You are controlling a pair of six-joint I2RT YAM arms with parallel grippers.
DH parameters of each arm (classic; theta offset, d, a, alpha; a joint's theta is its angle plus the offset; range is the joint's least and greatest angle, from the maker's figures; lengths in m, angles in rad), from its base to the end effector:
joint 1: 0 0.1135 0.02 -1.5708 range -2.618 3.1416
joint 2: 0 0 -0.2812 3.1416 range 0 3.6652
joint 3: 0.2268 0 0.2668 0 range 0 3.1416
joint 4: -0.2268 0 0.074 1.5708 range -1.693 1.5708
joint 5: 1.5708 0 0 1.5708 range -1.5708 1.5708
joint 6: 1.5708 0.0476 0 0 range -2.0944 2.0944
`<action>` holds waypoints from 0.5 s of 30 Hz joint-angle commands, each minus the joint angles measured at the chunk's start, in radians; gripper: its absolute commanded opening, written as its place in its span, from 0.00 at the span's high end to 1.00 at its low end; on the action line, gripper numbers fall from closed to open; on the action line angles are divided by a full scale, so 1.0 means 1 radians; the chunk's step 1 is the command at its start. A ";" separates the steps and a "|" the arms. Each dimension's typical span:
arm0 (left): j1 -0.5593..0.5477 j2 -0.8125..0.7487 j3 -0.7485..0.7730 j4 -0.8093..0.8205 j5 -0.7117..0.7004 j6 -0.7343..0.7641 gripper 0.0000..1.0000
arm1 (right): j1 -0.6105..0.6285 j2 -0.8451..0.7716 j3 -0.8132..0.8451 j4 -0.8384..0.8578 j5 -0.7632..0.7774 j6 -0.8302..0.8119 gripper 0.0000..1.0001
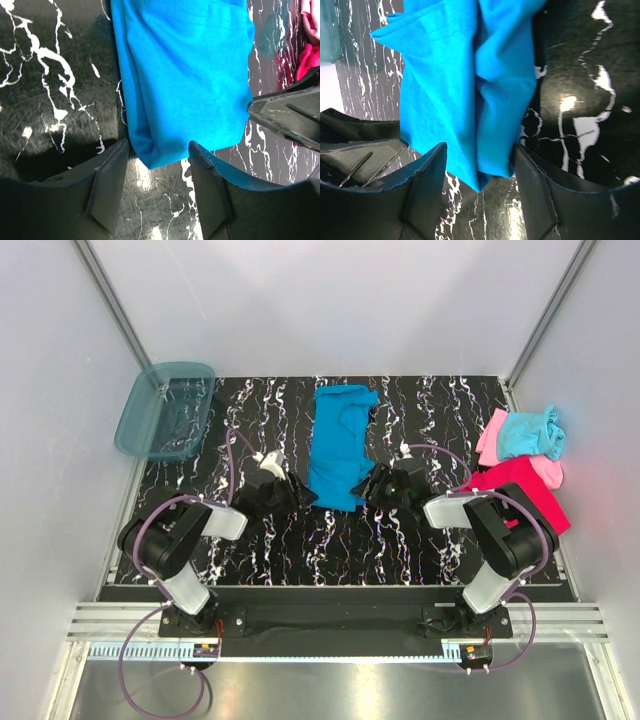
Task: Fold and stack the t-shirts
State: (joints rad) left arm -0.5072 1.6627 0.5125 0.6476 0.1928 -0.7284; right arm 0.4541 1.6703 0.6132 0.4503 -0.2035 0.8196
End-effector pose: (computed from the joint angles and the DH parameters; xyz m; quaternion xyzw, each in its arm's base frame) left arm 0.2687 -0.1598 0.1225 -0.0459 0.8569 -0.3610 0.3651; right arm 0.2897 0.1521 0.1276 0.1139 0.8754 0.3466 0.3172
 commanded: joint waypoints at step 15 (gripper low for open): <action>0.007 0.104 0.075 0.112 0.037 -0.008 0.52 | 0.054 0.094 0.051 -0.015 -0.005 0.021 0.47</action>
State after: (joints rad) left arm -0.5060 1.7485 0.5667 0.7029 0.2104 -0.7429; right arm 0.4881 1.7317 0.6537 0.4900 -0.2111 0.8448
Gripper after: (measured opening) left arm 0.516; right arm 0.560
